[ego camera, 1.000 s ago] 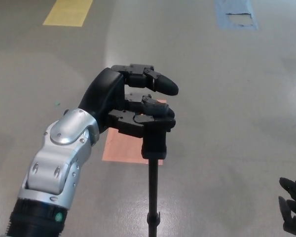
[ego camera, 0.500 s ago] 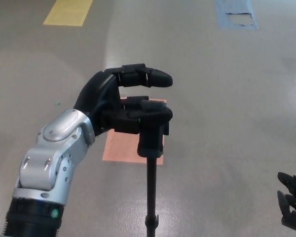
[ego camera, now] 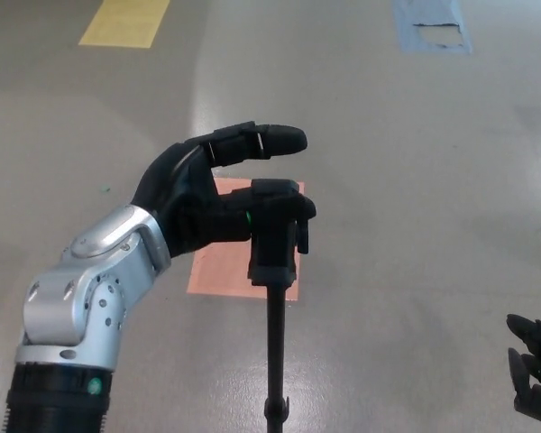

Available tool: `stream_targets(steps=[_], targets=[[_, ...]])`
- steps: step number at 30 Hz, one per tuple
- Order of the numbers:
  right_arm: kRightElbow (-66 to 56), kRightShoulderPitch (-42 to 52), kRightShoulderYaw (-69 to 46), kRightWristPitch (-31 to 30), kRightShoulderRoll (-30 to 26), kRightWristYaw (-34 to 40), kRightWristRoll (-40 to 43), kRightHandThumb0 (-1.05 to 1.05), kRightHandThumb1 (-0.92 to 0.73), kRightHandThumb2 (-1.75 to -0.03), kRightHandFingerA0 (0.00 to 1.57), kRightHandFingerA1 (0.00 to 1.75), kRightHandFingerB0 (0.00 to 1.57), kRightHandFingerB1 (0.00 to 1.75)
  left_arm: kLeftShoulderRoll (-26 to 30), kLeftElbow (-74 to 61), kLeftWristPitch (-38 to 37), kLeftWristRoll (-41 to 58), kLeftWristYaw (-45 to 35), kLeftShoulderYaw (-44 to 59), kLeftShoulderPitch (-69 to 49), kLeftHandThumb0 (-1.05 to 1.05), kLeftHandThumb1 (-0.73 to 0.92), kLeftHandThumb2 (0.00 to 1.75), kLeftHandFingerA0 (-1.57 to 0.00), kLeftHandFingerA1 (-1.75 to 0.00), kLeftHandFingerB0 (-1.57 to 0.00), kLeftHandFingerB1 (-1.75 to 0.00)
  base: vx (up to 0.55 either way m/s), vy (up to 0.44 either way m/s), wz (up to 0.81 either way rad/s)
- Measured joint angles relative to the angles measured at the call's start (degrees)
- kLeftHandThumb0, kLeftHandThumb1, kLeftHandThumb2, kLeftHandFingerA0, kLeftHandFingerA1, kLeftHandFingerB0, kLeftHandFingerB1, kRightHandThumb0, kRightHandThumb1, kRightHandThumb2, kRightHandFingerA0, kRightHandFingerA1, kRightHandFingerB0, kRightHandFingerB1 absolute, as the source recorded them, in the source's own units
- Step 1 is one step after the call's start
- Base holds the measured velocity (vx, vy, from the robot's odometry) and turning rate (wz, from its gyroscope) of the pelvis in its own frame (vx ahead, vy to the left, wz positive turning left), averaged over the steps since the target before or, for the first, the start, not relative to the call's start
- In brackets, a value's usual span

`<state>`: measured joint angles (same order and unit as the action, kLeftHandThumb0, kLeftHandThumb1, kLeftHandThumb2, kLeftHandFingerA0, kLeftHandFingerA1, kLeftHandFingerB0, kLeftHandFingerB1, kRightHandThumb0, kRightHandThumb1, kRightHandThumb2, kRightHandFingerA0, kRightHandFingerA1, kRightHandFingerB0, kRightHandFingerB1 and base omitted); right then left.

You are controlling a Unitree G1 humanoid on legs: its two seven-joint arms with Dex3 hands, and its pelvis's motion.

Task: The robot uses its left hand to grab the top of a phone stand kept on the floor and rotates it anti-clockwise

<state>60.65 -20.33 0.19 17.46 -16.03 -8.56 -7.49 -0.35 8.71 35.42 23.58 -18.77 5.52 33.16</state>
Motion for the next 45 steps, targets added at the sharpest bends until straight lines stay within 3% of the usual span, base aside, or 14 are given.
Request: stream_targets(steps=[11,12,15,16,17,21,22,27,28,30,38,39,44,45], targets=[[0.1,-0.2,0.0,0.0,0.0,0.0,0.0,-0.77,-0.83,-1.16,0.0,0.25,0.0,0.19,0.0,-2.6,7.8,3.0,0.0,1.4,-0.2,-0.35,0.59,0.58,-0.51,-0.46,-0.32,-0.32,0.0,0.0,0.0],[0.1,-0.3,0.0,0.0,0.0,-0.1,0.0,-0.77,-0.83,-1.17,0.0,0.26,0.0,0.2,0.0,-3.2,8.8,3.3,0.1,1.6,-0.3,-0.47,0.57,0.69,-0.23,-0.43,-0.22,-0.36,0.0,0.0,0.0],[0.2,-0.4,0.0,0.0,0.0,-0.1,-0.1,-0.77,-0.83,-1.17,0.0,0.26,0.0,0.2,0.0,-4.0,10.3,3.9,0.2,1.9,-0.6,-0.65,0.47,0.81,0.0,-0.24,-0.01,-0.18,0.0,0.0,0.0],[0.2,-0.4,0.1,0.0,0.0,-0.1,-0.1,-0.77,-0.83,-1.17,0.0,0.26,0.0,0.2,0.0,-4.2,11.3,4.2,0.4,2.2,-0.9,-0.65,0.47,0.81,0.0,-0.24,-0.01,-0.18,0.0,0.0,0.0],[0.3,-0.4,0.1,0.0,0.0,-0.1,-0.1,-0.69,-0.92,-0.84,0.0,0.15,0.0,0.08,0.0,-4.3,11.9,4.4,0.5,2.3,-1.1,-0.83,0.55,0.84,0.0,-0.09,0.0,-0.01,0.0,0.0,0.0],[0.6,-0.7,0.4,0.0,0.0,-0.1,-0.3,-0.69,-0.92,-0.83,0.0,0.14,0.0,0.07,0.0,-5.6,15.5,5.6,1.0,3.3,-2.3,-0.87,0.58,0.87,0.0,-0.06,0.0,0.0,0.0,0.0,0.0],[0.6,-0.7,0.5,0.0,0.0,-0.1,-0.4,-0.76,-0.83,-1.17,0.0,0.26,0.0,0.2,0.0,-5.9,16.1,5.8,1.1,3.5,-2.5,-0.89,0.6,0.89,0.0,-0.06,0.0,0.0,0.0,0.0,0.0],[1.3,-1.3,0.7,-0.1,-0.1,-0.2,-0.5,-0.76,-0.83,-1.17,0.0,0.26,0.0,0.2,-0.1,-8.1,19.8,7.0,2.0,4.9,-3.8,-0.89,0.61,0.93,0.0,-0.1,0.0,-0.03,0.0,0.0,0.0],[1.6,-1.4,0.7,-0.1,-0.1,-0.3,-0.6,-0.69,-0.92,-0.83,0.0,0.16,0.0,0.08,-0.1,-8.5,20.5,7.3,2.2,5.1,-4.1,-0.87,0.6,0.93,0.0,-0.1,0.0,-0.05,0.0,0.0,0.0],[1.9,-1.8,0.8,-0.3,-0.3,-0.3,-0.7,-0.79,-0.8,-1.03,0.0,0.2,0.0,0.13,-0.1,-9.5,21.9,7.7,2.7,5.3,-4.8,-0.83,0.58,0.94,0.0,-0.16,0.0,-0.11,0.0,0.0,0.0],[2.5,-2.6,1.4,-0.7,-0.6,-0.3,-1.3,-0.73,-0.92,-0.84,0.0,0.18,0.0,0.1,0.1,-12.4,23.8,8.1,4.0,4.1,-6.1,-0.93,0.67,0.99,0.0,-0.11,0.0,-0.04,0.0,0.0,0.0],[2.5,-2.7,1.5,-0.7,-0.6,-0.3,-1.3,-0.8,-0.81,-1.04,0.0,0.2,0.0,0.12,0.1,-12.4,23.8,8.1,4.0,4.1,-6.2,-0.93,0.68,1.01,0.0,-0.11,0.0,-0.05,0.0,0.0,0.0],[2.8,-3.0,1.7,-0.8,-0.6,-0.3,-1.4,-0.8,-0.81,-1.04,0.0,0.2,0.0,0.13,1.6,-13.9,20.5,5.6,4.3,0.2,-8.4,-0.85,0.72,0.93,0.0,-0.03,0.0,0.0,0.0,0.0,0.0],[2.8,-3.0,1.7,-0.8,-0.6,-0.3,-1.4,-0.78,-0.78,-1.0,0.0,0.21,0.0,0.13,1.8,-13.9,20.0,5.3,4.3,-0.3,-8.5,-0.88,0.79,1.12,0.0,-0.09,0.0,-0.08,0.0,0.0,0.0]])
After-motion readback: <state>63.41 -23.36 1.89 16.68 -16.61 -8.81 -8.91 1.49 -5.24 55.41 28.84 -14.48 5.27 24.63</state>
